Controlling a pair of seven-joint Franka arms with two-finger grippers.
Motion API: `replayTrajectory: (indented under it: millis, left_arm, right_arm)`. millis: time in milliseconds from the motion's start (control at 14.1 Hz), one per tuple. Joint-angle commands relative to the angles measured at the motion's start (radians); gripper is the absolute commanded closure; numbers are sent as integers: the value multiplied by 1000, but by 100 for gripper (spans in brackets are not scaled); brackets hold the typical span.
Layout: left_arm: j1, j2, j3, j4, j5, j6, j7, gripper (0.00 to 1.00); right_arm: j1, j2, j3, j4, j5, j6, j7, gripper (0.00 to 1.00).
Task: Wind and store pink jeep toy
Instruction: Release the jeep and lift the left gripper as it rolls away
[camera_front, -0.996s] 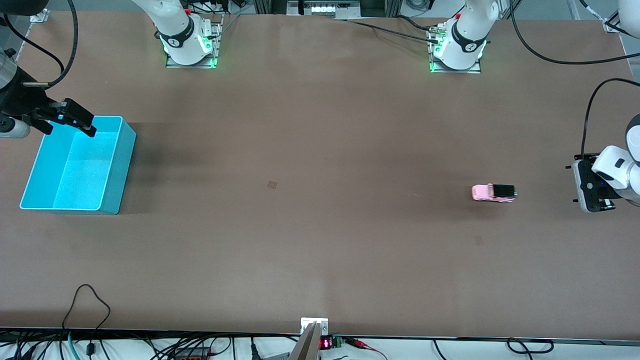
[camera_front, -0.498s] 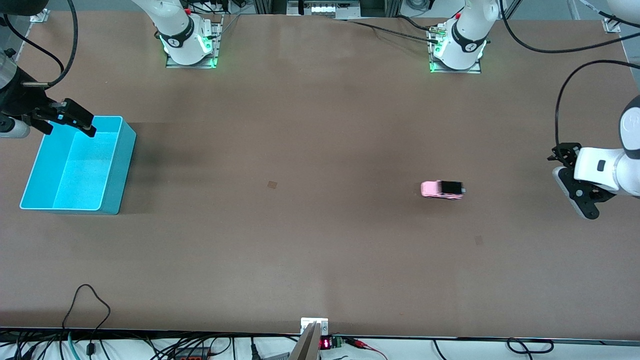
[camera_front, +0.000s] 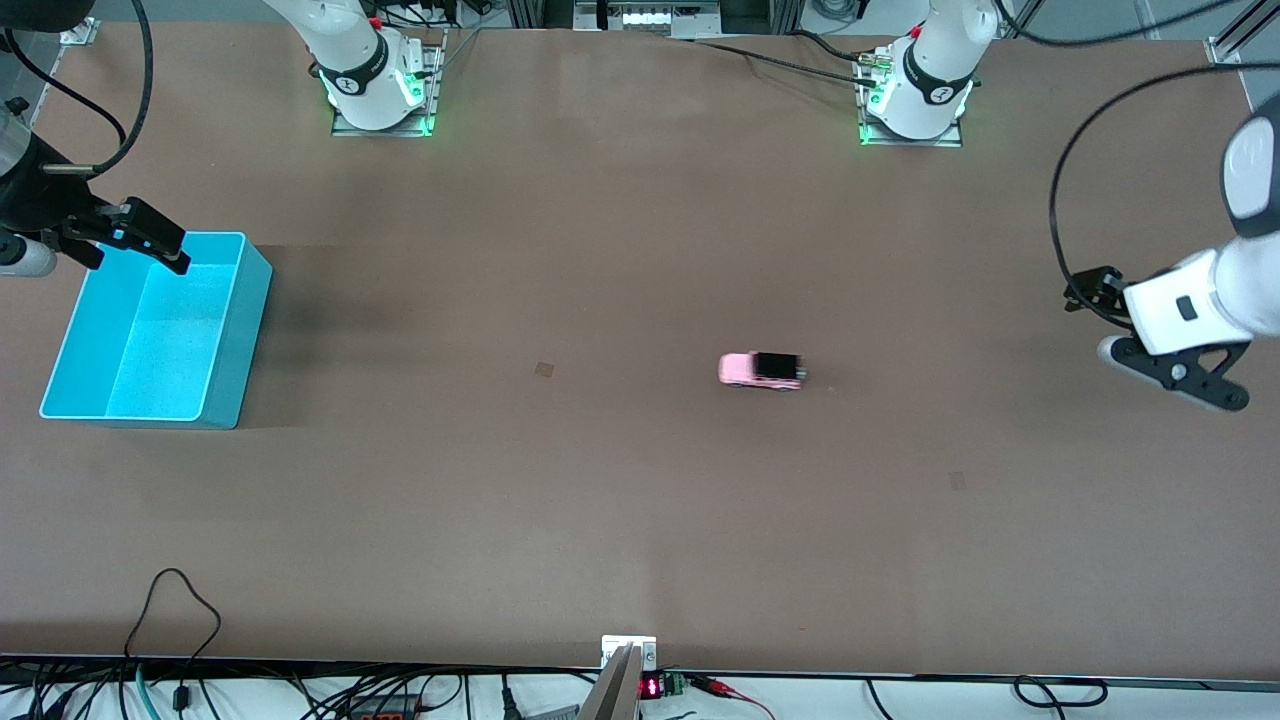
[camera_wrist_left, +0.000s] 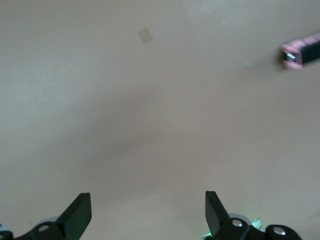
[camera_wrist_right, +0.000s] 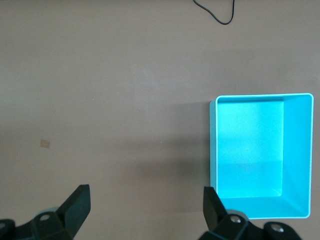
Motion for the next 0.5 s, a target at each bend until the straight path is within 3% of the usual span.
replayTrajectory:
  millis: [0, 214, 427]
  left_arm:
    - [-2, -166, 10, -192, -26, 158, -163, 0]
    - [0, -240, 16, -279, -118, 273, -324, 0]
    - [3, -234, 8, -251, -119, 196, -326, 0]
  right_arm:
    - [-9, 10, 6, 23, -3, -7, 9, 0]
    - [-9, 10, 6, 23, -3, -7, 7, 0]
    - [-9, 12, 6, 23, -5, -7, 6, 0]
